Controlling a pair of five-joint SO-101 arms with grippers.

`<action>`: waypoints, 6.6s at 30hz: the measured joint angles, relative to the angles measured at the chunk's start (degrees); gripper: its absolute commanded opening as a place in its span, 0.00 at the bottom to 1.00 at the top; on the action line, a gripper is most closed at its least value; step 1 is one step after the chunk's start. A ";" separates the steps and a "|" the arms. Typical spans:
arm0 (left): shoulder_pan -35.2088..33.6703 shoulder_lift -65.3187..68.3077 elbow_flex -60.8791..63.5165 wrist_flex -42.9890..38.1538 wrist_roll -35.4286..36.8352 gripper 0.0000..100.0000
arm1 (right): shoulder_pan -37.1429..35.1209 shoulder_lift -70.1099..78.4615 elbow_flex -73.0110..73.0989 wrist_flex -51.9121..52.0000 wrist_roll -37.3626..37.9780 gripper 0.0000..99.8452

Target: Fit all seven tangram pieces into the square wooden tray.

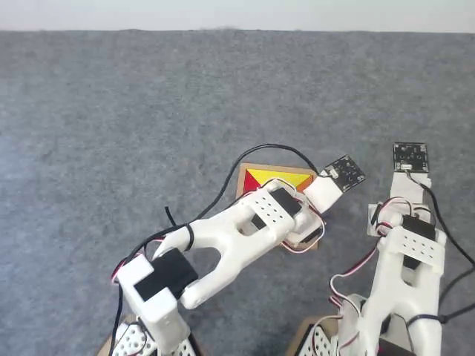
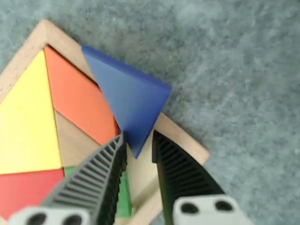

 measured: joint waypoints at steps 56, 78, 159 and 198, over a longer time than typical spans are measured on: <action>-67.16 -68.57 36.22 11.96 -5.54 0.09 | -26.64 37.54 -31.21 16.00 -6.51 0.01; -66.64 -68.57 36.22 11.96 -5.54 0.09 | -24.26 11.87 -15.74 15.12 -5.10 0.01; -64.62 -68.57 38.86 10.90 -5.54 0.09 | -28.57 3.78 -1.23 19.78 20.92 0.14; -64.62 -68.57 38.86 10.90 -5.63 0.09 | -32.79 -11.87 6.95 28.04 61.01 0.27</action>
